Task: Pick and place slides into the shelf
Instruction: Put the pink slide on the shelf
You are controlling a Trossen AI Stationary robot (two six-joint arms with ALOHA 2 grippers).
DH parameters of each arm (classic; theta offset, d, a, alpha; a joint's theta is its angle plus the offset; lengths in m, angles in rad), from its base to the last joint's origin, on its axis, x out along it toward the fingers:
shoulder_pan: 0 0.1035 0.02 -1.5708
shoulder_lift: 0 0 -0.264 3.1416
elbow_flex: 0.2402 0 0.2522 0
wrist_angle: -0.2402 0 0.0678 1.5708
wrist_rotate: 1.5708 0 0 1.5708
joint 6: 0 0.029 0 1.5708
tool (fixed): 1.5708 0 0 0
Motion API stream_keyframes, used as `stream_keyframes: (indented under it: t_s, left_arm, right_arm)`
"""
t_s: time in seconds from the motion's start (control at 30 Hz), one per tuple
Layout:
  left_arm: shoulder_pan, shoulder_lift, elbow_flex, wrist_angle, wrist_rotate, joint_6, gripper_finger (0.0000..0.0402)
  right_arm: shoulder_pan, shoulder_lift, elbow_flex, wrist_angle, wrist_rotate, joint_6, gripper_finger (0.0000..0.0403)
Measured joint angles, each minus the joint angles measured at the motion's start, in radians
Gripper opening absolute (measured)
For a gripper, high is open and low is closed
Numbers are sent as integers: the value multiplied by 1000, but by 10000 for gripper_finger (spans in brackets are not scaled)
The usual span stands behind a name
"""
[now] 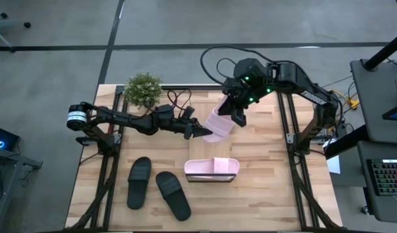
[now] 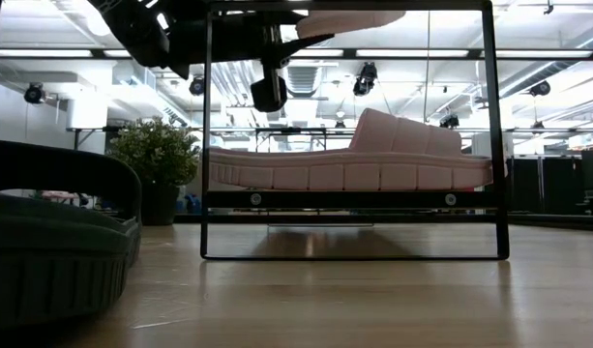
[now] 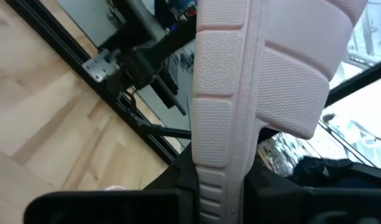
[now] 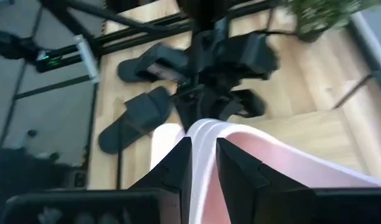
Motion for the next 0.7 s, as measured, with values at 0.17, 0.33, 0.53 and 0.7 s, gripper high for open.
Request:
stream_keyframes:
  t_s: [0.17, 0.33, 0.53, 0.7]
  left_arm:
    - [-3, -2, -5, 48, -133, 7, 25]
    - [-23, -3, -6, 142, -377, 104, 25]
    - [-81, -4, -1, 195, -728, 256, 25]
    - [-101, 31, 56, 286, -837, 347, 25]
  right_arm:
    - [0, -57, 41, 0, 214, 8, 63]
    - [0, -174, 45, 9, 370, 98, 67]
    - [15, -296, 8, 9, 557, 190, 76]
    - [15, -371, -68, 41, 623, 193, 97]
